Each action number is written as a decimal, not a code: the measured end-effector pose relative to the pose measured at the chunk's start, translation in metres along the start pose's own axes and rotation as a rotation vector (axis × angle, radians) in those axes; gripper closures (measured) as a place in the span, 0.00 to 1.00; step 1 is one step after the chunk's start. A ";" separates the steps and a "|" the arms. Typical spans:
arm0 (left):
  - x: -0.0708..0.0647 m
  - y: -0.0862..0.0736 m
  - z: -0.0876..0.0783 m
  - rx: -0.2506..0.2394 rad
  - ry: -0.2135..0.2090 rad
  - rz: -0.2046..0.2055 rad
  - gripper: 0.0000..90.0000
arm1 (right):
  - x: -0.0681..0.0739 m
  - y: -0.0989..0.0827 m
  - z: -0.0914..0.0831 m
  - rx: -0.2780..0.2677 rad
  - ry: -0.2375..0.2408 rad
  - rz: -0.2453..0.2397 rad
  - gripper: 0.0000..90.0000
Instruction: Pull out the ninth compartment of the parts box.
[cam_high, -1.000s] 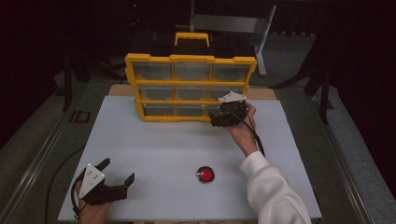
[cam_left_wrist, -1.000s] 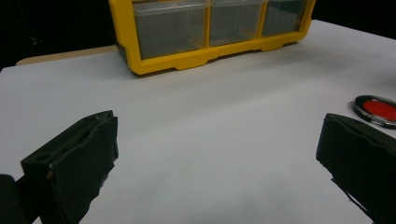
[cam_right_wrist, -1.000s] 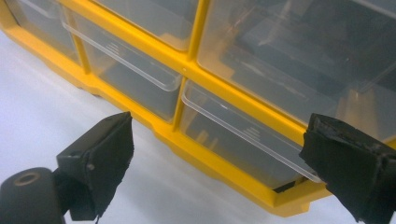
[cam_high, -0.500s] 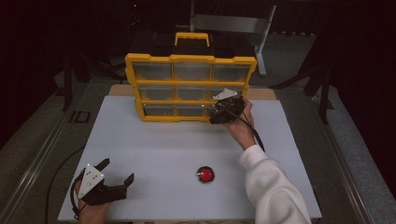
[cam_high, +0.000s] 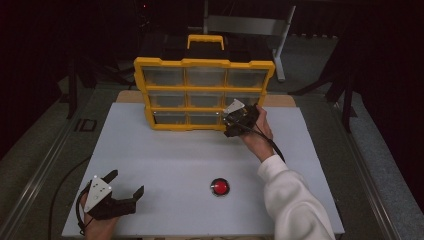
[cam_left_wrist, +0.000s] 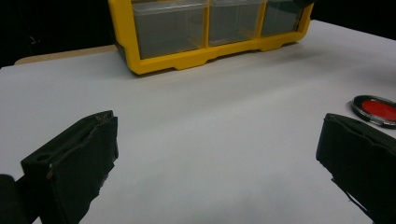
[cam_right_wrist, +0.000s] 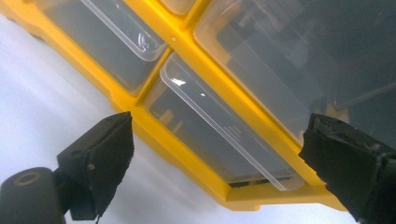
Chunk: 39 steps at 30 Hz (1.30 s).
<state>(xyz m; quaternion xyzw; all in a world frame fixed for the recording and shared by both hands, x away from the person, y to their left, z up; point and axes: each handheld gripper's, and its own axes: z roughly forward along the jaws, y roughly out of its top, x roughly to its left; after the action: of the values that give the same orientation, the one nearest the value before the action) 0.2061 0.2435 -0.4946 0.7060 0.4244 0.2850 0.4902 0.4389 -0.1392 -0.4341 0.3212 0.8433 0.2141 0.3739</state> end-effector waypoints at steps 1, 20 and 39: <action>0.000 0.000 0.000 0.000 0.001 0.000 0.00 | 0.001 0.000 0.000 0.000 -0.008 -0.013 0.10; 0.000 0.000 0.000 0.002 -0.001 0.000 0.00 | 0.018 -0.004 0.003 0.024 -0.180 -0.234 0.11; 0.000 0.000 0.000 0.003 -0.001 0.000 0.00 | 0.030 -0.012 0.008 0.018 -0.343 -0.442 0.13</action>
<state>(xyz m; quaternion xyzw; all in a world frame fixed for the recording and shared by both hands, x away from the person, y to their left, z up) 0.2064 0.2436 -0.4950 0.7068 0.4246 0.2840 0.4894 0.4256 -0.1253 -0.4611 0.1644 0.8192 0.0623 0.5459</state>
